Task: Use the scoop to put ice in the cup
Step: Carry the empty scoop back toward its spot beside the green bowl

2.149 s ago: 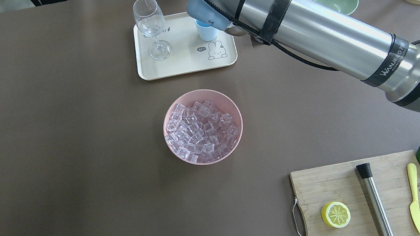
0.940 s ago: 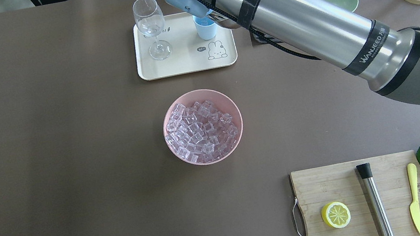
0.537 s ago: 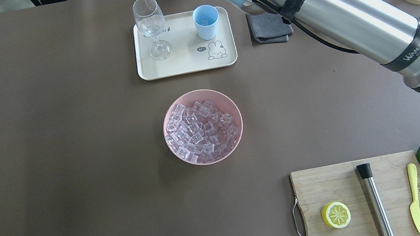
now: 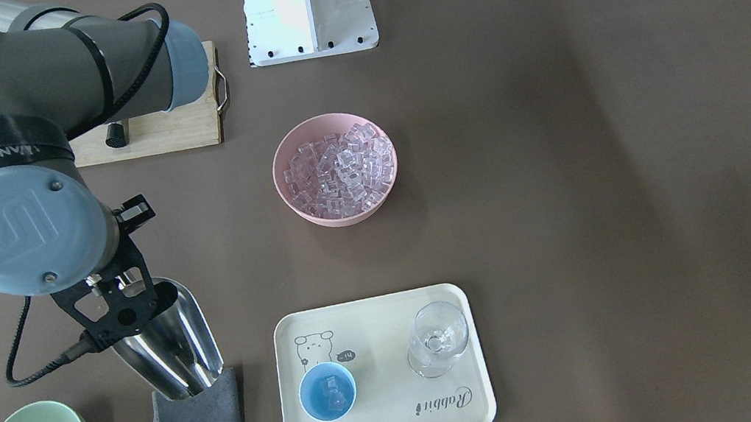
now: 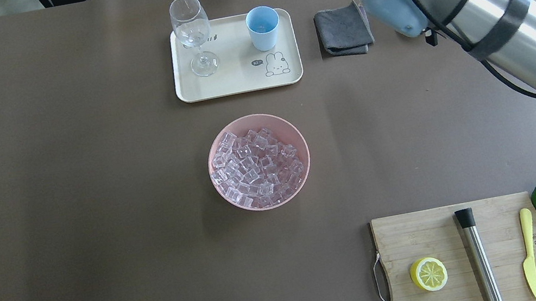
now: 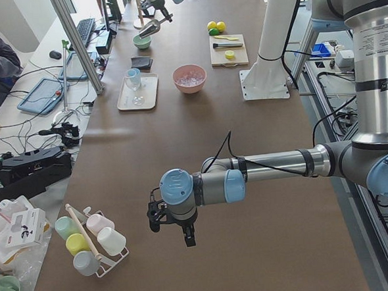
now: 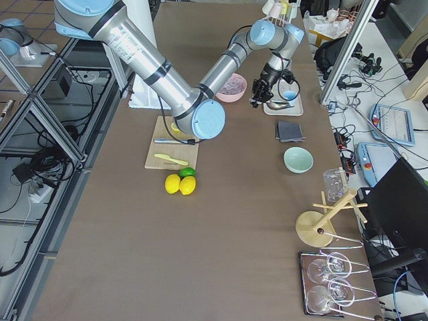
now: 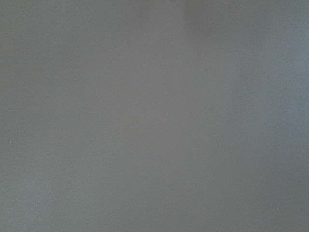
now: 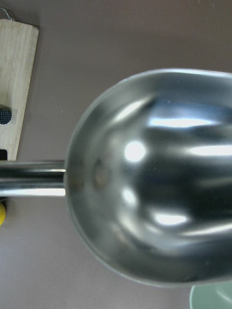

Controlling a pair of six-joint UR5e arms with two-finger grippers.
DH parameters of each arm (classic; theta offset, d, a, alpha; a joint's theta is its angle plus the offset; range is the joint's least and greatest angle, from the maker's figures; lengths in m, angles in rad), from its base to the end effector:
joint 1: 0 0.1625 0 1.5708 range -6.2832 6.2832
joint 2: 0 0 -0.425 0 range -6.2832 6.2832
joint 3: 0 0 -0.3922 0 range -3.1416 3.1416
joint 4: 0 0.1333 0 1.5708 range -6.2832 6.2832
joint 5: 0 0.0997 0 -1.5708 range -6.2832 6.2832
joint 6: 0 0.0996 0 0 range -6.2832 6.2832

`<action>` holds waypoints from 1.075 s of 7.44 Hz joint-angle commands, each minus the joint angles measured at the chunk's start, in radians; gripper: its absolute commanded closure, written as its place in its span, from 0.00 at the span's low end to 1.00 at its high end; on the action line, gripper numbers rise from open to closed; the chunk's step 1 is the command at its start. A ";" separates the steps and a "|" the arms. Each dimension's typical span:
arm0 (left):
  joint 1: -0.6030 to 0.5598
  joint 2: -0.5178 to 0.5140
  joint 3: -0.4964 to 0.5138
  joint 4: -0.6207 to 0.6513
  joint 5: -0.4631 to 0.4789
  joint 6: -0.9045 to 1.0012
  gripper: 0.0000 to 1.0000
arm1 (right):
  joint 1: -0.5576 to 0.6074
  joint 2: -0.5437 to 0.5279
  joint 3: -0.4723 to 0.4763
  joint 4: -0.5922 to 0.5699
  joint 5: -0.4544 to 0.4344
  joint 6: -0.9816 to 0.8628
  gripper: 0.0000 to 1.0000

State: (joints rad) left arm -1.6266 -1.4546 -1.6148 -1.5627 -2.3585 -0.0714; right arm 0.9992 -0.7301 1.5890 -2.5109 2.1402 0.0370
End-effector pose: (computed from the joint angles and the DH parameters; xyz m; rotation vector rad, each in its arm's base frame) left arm -0.0869 -0.4315 0.6910 -0.0823 0.7874 -0.1521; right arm -0.2930 -0.6027 0.2407 -0.2485 -0.5248 -0.4966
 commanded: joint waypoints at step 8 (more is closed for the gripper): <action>0.001 -0.004 -0.019 -0.004 -0.008 0.001 0.02 | -0.016 -0.577 0.289 0.355 0.171 0.371 1.00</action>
State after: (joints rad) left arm -1.6262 -1.4588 -1.6325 -1.5660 -2.3669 -0.0720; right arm 0.9927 -1.2517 1.9260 -2.3022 2.2566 0.3395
